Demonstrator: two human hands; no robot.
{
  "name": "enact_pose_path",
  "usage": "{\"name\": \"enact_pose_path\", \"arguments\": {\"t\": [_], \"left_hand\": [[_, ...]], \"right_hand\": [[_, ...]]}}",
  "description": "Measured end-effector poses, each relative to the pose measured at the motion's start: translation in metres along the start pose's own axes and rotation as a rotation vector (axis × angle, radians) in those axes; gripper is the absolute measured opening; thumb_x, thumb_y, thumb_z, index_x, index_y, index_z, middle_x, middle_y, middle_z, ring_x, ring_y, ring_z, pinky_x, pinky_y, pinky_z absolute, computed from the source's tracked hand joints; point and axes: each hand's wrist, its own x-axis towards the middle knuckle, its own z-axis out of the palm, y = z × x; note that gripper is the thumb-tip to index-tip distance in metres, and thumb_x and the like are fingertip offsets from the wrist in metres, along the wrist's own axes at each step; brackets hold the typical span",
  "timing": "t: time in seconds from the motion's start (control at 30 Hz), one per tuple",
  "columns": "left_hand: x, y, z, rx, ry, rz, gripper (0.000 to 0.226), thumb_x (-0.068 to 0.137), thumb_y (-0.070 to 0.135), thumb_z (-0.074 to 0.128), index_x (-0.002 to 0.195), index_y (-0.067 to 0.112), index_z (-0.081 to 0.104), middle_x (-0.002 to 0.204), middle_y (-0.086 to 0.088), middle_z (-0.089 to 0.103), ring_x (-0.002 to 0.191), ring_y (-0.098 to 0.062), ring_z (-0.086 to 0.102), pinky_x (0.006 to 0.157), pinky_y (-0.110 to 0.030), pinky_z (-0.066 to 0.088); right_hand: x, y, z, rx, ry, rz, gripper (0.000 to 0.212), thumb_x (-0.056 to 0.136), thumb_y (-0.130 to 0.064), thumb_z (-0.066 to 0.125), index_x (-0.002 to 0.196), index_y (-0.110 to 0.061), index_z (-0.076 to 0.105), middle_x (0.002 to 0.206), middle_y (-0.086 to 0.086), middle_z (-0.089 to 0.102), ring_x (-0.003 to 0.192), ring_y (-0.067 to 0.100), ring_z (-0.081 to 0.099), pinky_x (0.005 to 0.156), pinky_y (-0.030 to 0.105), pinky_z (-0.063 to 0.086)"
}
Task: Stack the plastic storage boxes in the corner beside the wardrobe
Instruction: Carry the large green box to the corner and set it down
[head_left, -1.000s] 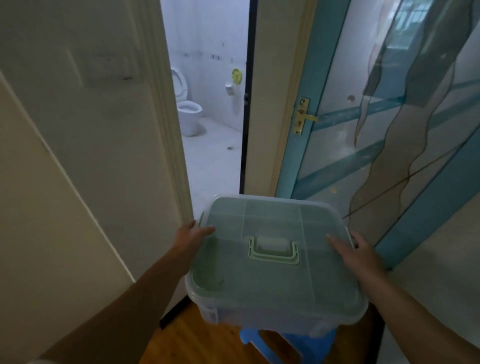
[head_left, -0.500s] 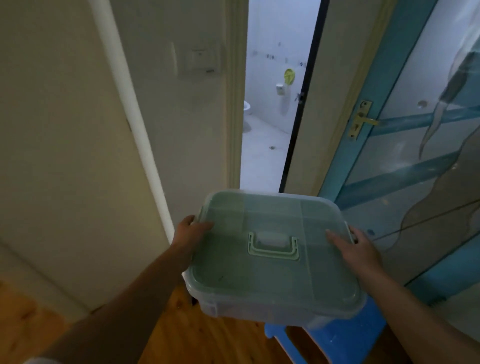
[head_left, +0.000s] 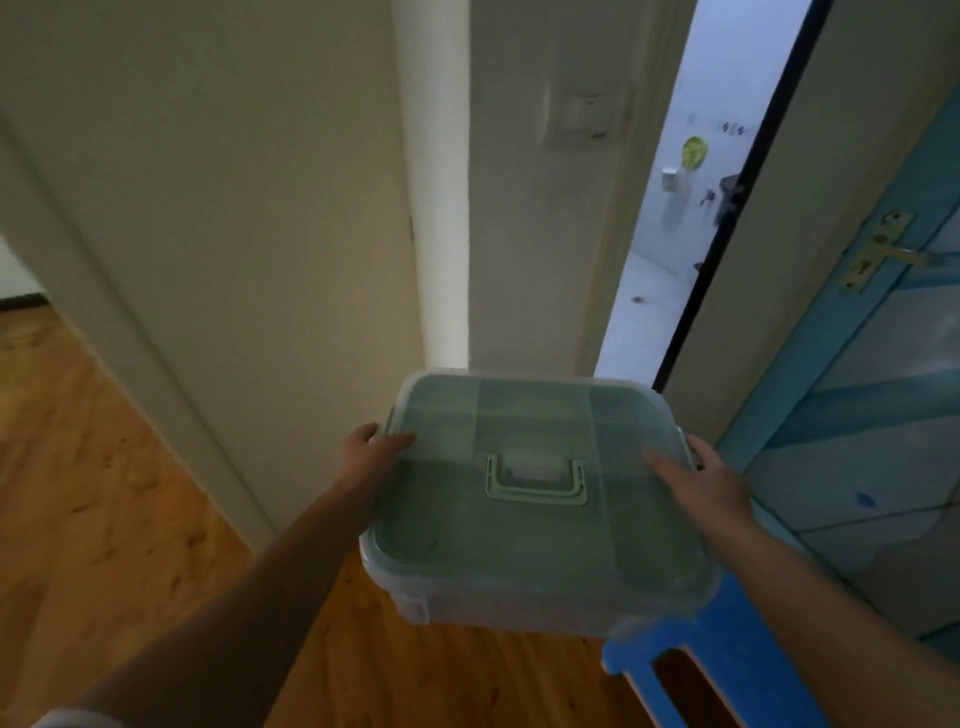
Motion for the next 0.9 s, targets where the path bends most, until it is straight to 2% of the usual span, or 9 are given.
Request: {"name": "enact_pose_path", "arguments": {"t": [0.07, 0.13, 0.17, 0.27, 0.33, 0.5, 0.6, 0.77, 0.9], "left_hand": [[-0.004, -0.004, -0.022, -0.01, 0.037, -0.006, 0.059, 0.087, 0.024, 0.067, 0.139, 0.008, 0.046, 0.127, -0.018, 0.057, 0.109, -0.035, 0.058, 0.092, -0.049, 0.05], [-0.007, -0.009, -0.045, -0.017, 0.085, -0.012, 0.054, 0.087, 0.024, 0.067, 0.136, 0.008, 0.05, 0.121, -0.017, 0.06, 0.105, -0.033, 0.06, 0.089, -0.048, 0.052], [-0.009, -0.012, -0.059, -0.019, 0.106, -0.014, 0.05, 0.087, 0.024, 0.067, 0.132, 0.008, 0.053, 0.116, -0.015, 0.063, 0.101, -0.032, 0.062, 0.084, -0.045, 0.054], [-0.015, -0.019, -0.094, -0.038, 0.149, -0.009, 0.041, 0.087, 0.026, 0.066, 0.125, 0.011, 0.058, 0.102, -0.01, 0.065, 0.089, -0.026, 0.064, 0.063, -0.033, 0.052], [-0.018, -0.022, -0.111, -0.058, 0.19, -0.014, 0.041, 0.087, 0.026, 0.066, 0.125, 0.013, 0.058, 0.097, -0.006, 0.064, 0.085, -0.022, 0.063, 0.057, -0.028, 0.047], [-0.021, -0.034, -0.165, -0.086, 0.257, -0.042, 0.049, 0.088, 0.028, 0.066, 0.132, 0.012, 0.054, 0.104, -0.007, 0.064, 0.089, -0.023, 0.062, 0.06, -0.03, 0.049], [-0.02, -0.041, -0.194, -0.113, 0.301, -0.047, 0.046, 0.087, 0.026, 0.067, 0.129, 0.01, 0.056, 0.1, -0.006, 0.064, 0.09, -0.026, 0.063, 0.064, -0.034, 0.051], [-0.023, -0.053, -0.237, -0.147, 0.339, -0.067, 0.047, 0.089, 0.028, 0.066, 0.132, 0.015, 0.054, 0.097, -0.001, 0.063, 0.081, -0.017, 0.063, 0.047, -0.024, 0.045], [-0.025, -0.062, -0.274, -0.175, 0.38, -0.098, 0.052, 0.089, 0.03, 0.065, 0.137, 0.018, 0.049, 0.094, 0.002, 0.061, 0.078, -0.015, 0.06, 0.047, -0.026, 0.044]], "right_hand": [[-0.006, -0.007, 0.018, 0.001, -0.042, -0.016, 0.071, 0.07, -0.064, 0.069, 0.13, -0.031, 0.052, 0.119, 0.0, 0.06, 0.097, 0.023, 0.061, 0.079, 0.041, 0.053], [-0.012, -0.018, 0.035, 0.019, -0.09, -0.036, 0.061, 0.062, -0.07, 0.068, 0.114, -0.039, 0.058, 0.112, -0.006, 0.063, 0.089, 0.017, 0.062, 0.073, 0.035, 0.053], [-0.016, -0.023, 0.045, 0.029, -0.124, -0.044, 0.061, 0.061, -0.071, 0.068, 0.112, -0.04, 0.058, 0.109, -0.006, 0.064, 0.088, 0.016, 0.063, 0.075, 0.037, 0.054], [-0.024, -0.037, 0.073, 0.026, -0.202, -0.068, 0.073, 0.061, -0.072, 0.068, 0.123, -0.035, 0.055, 0.111, -0.004, 0.062, 0.094, 0.023, 0.062, 0.085, 0.046, 0.053], [-0.029, -0.045, 0.088, 0.021, -0.217, -0.091, 0.076, 0.059, -0.073, 0.067, 0.124, -0.034, 0.054, 0.111, -0.004, 0.061, 0.097, 0.025, 0.062, 0.086, 0.048, 0.052], [-0.05, -0.068, 0.136, -0.014, -0.244, -0.151, 0.06, 0.07, -0.064, 0.07, 0.121, -0.036, 0.054, 0.104, -0.006, 0.059, 0.095, 0.023, 0.061, 0.087, 0.045, 0.052], [-0.059, -0.079, 0.161, -0.028, -0.275, -0.183, 0.057, 0.07, -0.064, 0.069, 0.118, -0.037, 0.054, 0.102, -0.007, 0.059, 0.095, 0.023, 0.061, 0.087, 0.045, 0.052], [-0.079, -0.095, 0.2, -0.056, -0.295, -0.233, 0.054, 0.07, -0.064, 0.069, 0.115, -0.037, 0.055, 0.097, -0.012, 0.06, 0.085, 0.015, 0.059, 0.077, 0.036, 0.052], [-0.097, -0.111, 0.232, -0.092, -0.317, -0.253, 0.063, 0.07, -0.066, 0.068, 0.122, -0.035, 0.053, 0.1, -0.01, 0.058, 0.088, 0.017, 0.058, 0.075, 0.035, 0.049]]}}
